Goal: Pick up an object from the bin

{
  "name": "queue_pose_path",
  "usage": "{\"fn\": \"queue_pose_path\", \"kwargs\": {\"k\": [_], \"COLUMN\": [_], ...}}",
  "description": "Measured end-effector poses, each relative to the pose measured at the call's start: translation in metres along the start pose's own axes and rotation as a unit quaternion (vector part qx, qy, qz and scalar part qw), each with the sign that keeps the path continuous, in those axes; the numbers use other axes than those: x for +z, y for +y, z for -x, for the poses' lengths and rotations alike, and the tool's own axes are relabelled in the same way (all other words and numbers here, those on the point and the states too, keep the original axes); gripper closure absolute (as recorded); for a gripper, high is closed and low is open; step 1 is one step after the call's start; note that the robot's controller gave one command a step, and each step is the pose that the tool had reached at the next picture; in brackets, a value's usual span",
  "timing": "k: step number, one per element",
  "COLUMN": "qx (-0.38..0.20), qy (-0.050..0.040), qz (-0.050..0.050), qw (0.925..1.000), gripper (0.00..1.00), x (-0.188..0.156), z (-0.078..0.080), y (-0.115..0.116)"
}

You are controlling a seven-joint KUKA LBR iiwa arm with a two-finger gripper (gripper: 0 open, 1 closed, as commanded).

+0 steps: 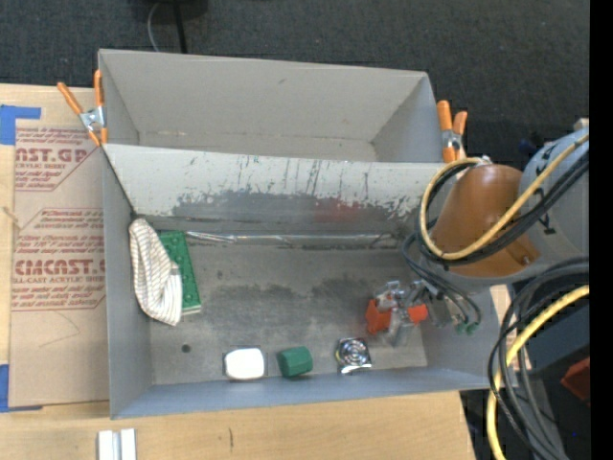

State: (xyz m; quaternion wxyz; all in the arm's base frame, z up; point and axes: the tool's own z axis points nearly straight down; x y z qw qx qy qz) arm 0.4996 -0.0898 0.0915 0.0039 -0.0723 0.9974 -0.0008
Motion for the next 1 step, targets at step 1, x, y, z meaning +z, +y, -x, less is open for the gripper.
{"fn": "queue_pose_path", "kwargs": {"k": [1], "qx": [0.019], "qy": [-0.0042], "qz": [-0.001], "qw": [0.9998], "gripper": [1.00], "x": [-0.1590], "z": [-0.0035], "y": [-0.0030]}}
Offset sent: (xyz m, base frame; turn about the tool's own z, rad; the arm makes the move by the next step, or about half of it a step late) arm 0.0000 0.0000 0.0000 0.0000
